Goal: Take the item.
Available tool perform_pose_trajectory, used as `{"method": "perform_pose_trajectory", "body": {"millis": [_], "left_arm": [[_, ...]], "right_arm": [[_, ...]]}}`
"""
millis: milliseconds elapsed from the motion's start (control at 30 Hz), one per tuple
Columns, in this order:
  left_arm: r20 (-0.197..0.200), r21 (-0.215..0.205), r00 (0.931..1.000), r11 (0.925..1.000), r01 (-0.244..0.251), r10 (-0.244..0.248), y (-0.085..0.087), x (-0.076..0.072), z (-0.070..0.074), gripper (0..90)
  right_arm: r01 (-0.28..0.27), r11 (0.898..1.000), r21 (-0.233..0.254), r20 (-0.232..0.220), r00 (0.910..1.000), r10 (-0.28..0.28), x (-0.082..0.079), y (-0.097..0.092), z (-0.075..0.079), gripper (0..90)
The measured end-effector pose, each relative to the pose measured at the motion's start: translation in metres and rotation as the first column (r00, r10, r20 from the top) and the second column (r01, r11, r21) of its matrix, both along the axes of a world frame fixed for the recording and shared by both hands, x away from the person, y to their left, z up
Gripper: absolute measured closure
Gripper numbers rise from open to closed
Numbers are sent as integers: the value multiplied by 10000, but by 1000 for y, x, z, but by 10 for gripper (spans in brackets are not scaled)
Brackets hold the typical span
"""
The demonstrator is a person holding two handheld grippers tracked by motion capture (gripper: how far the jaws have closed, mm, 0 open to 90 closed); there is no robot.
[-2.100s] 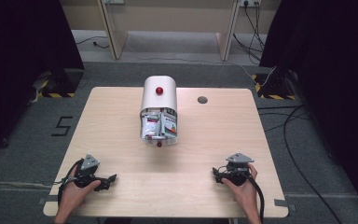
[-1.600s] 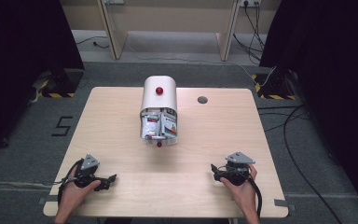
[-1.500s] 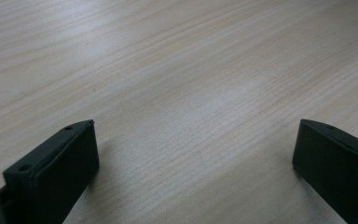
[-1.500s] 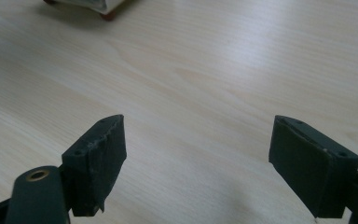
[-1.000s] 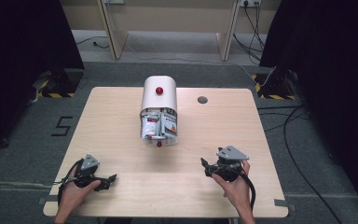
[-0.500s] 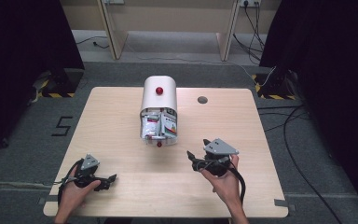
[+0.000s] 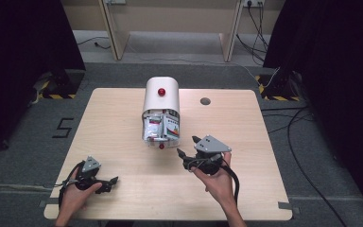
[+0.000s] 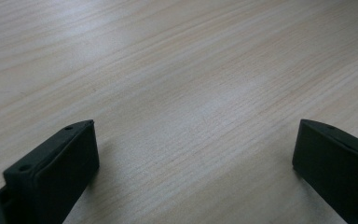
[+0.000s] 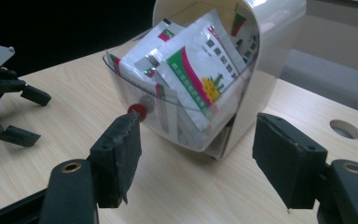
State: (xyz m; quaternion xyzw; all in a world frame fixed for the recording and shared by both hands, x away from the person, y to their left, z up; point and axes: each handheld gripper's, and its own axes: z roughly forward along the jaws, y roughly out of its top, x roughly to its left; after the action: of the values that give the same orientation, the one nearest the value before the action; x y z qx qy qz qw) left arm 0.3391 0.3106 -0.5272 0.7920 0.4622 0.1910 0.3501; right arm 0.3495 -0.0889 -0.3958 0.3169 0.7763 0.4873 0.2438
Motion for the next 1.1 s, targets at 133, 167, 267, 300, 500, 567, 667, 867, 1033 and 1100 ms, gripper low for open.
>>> {"method": "perform_pose_trajectory", "body": {"millis": [133,167,267,300,500,567,667,867,1033,1100], "left_arm": [[-8,25,10000,10000,16,-16,0,0,0,0],[-9,30,10000,10000,19,-19,0,0,0,0],[-11,28,10000,10000,20,-20,0,0,0,0],[-11,28,10000,10000,22,-22,0,0,0,0],[1,-5,10000,10000,-1,1,0,0,0,0],[-1,-3,10000,10000,1,-1,0,0,0,0],[-1,-1,10000,10000,2,-2,0,0,0,0],[1,-1,10000,10000,1,-1,0,0,0,0],[-1,-1,10000,10000,2,-2,0,0,0,0],[-2,0,10000,10000,3,-3,0,0,0,0]], "right_arm": [[-115,9999,-59,54,9999,116,4,9,3,351],[-141,9998,-105,82,9999,142,4,12,4,354],[-239,9994,-249,94,9997,241,7,19,6,361],[-266,9992,-287,99,9996,269,8,21,7,363],[-296,9990,-330,210,9993,303,13,27,12,379],[-307,9990,-316,167,9994,313,15,30,13,383],[-350,9985,-410,212,9991,359,18,34,14,390],[-449,9977,-506,235,9987,462,23,44,15,406],[-476,9960,-759,297,9983,500,29,55,16,440],[-438,9953,-863,322,9984,468,31,57,15,455]]}}
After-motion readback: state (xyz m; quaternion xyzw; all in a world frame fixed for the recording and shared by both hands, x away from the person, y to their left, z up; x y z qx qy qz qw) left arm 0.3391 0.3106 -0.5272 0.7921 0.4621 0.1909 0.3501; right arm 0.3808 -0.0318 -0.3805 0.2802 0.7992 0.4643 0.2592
